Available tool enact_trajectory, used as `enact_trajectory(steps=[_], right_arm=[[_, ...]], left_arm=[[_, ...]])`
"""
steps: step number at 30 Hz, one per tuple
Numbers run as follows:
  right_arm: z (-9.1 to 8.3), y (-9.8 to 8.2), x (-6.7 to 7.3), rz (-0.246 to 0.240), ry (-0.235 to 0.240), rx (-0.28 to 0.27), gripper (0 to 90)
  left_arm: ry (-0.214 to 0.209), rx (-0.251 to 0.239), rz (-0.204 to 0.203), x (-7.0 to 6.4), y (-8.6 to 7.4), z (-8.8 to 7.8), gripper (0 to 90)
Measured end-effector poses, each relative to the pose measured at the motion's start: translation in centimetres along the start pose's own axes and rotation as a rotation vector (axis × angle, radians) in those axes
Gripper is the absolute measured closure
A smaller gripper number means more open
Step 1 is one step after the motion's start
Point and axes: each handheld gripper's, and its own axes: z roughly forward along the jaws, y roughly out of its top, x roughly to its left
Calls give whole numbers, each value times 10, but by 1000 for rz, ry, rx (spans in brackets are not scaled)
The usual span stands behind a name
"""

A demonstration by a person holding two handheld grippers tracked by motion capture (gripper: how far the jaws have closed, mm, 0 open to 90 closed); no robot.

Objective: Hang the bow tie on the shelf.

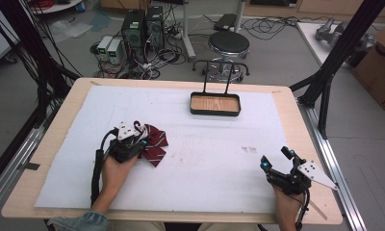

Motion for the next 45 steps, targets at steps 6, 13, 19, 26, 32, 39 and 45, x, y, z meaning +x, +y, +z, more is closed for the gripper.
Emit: enact_trajectory(steps=[6,13,19,26,32,39,45], right_arm=[[0,0,0,3,0,2,111],[0,0,0,0,-1,2,111],[-1,0,0,8,-3,2,111],[-1,0,-2,7,-8,-5,111],[-1,0,-1,14,-8,-6,111],[-1,0,-2,16,-9,-5,111],[-1,0,-2,15,-8,-5,112]], left_arm=[[-45,-67,105,-10,7,-6,750],[-84,-130,150,-7,13,-10,750],[-125,-157,187,-8,27,0,750],[-153,-219,244,-15,52,17,750],[-134,-284,250,-17,71,32,750],[-126,-308,302,-20,94,48,751],[-136,-327,336,-27,111,59,751]])
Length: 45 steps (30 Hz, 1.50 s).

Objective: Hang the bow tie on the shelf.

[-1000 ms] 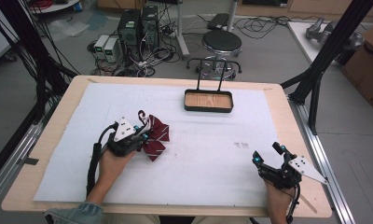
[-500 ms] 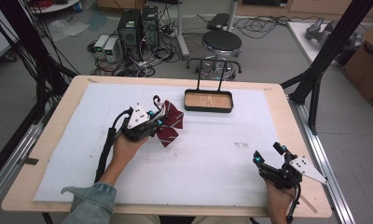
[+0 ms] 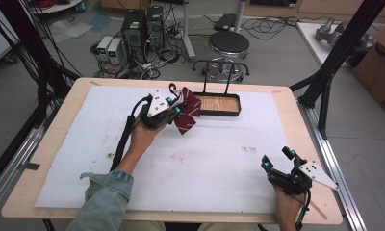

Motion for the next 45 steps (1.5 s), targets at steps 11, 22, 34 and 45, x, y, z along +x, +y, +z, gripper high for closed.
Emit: enact_trajectory(steps=[11,22,34,45], right_arm=[[0,0,-1,2,4,-1,112],[0,0,-1,7,9,4,112],[0,0,-1,11,12,1,112],[0,0,-1,10,14,2,112]], left_arm=[[-29,-17,84,1,22,32,752],[-36,-28,149,6,38,54,752],[-42,-18,155,17,42,69,752],[-49,23,138,24,33,81,752]])
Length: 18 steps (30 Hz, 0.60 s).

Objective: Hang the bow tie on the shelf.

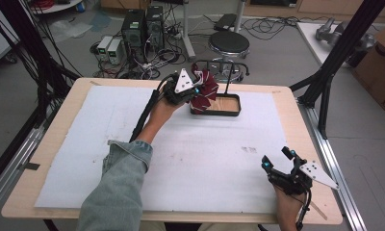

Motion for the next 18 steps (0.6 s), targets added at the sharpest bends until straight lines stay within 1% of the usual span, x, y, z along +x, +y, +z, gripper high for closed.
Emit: enact_trajectory(steps=[5,7,8,12,15,18], right_arm=[[0,0,0,-1,-2,1,112],[0,0,0,0,0,0,112],[0,0,0,0,-1,-1,112],[0,0,0,0,0,0,111],[0,0,0,0,0,0,112],[0,0,0,0,0,-1,112]], left_arm=[[-8,4,-15,2,-4,4,752],[-6,15,-8,3,-5,6,752],[-5,15,-12,3,-5,7,752],[4,28,-21,6,-7,12,751],[13,45,-36,7,-10,17,751],[31,69,-45,9,-13,23,751]])
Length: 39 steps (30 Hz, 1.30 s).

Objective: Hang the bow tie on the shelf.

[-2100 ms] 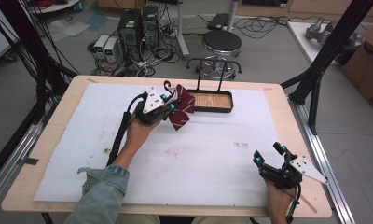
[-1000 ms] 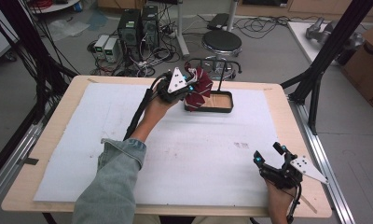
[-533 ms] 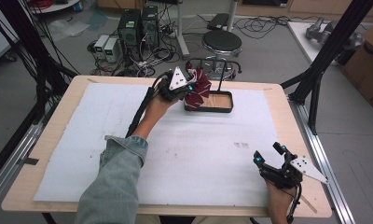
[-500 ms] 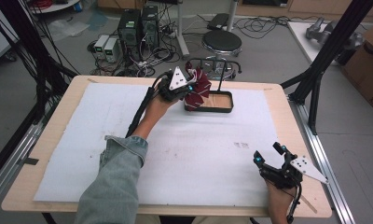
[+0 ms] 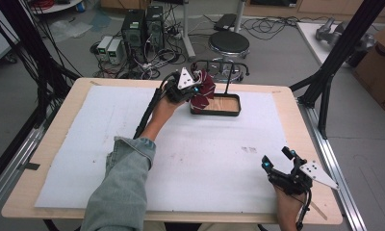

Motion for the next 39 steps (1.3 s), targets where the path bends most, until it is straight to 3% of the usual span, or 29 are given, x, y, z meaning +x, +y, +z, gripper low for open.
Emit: enact_trajectory(steps=[12,27,39], right_arm=[[0,0,0,-3,0,0,112],[0,0,0,2,2,2,112],[0,0,0,3,1,-2,112]], left_arm=[[39,23,-58,5,-12,17,750],[48,47,-87,8,-17,20,717],[67,54,-117,16,-17,9,521]])
